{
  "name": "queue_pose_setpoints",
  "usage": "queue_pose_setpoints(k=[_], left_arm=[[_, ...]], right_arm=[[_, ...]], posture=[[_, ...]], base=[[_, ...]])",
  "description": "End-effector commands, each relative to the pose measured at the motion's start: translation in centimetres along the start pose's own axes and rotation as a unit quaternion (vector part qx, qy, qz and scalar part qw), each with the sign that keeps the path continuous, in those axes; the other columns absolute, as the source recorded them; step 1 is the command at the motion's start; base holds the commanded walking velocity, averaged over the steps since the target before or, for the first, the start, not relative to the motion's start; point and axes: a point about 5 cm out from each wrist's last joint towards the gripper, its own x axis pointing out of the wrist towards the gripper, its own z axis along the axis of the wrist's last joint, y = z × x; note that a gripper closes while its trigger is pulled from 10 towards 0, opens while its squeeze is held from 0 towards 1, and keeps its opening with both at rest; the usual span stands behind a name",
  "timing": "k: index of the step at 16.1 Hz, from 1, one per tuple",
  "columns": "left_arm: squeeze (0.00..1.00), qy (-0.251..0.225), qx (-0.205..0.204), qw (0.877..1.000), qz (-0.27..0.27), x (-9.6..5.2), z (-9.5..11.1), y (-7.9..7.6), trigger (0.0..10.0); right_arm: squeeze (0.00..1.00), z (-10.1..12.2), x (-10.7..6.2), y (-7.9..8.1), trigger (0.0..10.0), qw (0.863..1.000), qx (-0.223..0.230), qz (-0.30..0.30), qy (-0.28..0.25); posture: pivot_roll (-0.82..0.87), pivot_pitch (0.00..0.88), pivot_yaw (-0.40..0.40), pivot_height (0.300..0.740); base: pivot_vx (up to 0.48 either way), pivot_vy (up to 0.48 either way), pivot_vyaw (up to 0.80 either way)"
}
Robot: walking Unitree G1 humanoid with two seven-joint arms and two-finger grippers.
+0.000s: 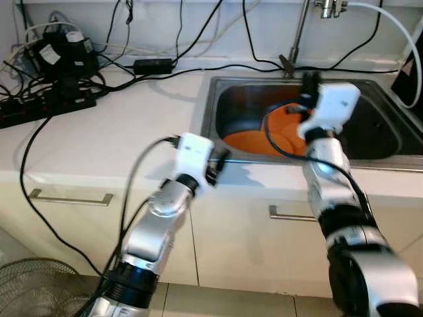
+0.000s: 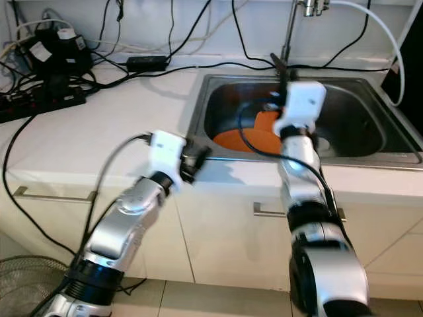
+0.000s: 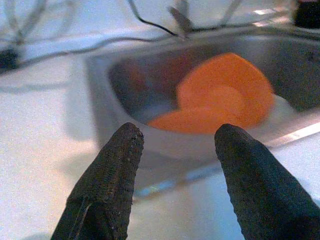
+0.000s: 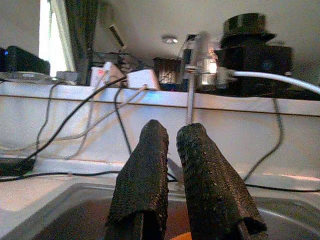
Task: Kitchen organization
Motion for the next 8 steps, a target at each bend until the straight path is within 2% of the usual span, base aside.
queue_pose_setpoints(k=[1,3,5,8], left_arm=[[0.0,-0.022,0.008,0.999,0.037,0.2,0.5,1.0,10.0],[0.0,-0.055,0.011,0.994,0.09,0.0,0.7,2.1,10.0],[0.0,-0.091,0.024,0.987,0.127,-0.4,1.2,3.4,10.0],[0.0,-0.108,0.035,0.983,0.147,-0.8,1.2,3.8,10.0]], right_arm=[[0.0,0.1,-0.7,-0.4,10.0,1.0,0.004,-0.008,-0.003],[0.0,-0.7,-2.9,-0.8,10.0,1.0,0.005,-0.016,0.01],[0.0,-2.5,-5.9,-0.7,10.0,0.998,0.003,-0.022,0.052],[0.0,-3.2,-7.7,-0.2,10.0,0.996,0.014,-0.028,0.078]], posture=[[0.09,0.039,0.034,0.74],[0.06,0.038,0.042,0.74],[0.05,0.036,0.051,0.74],[0.05,0.038,0.056,0.74]], base=[[0.0,0.0,0.0],[0.0,0.0,0.0],[0.0,0.0,0.0],[0.0,0.0,0.0]])
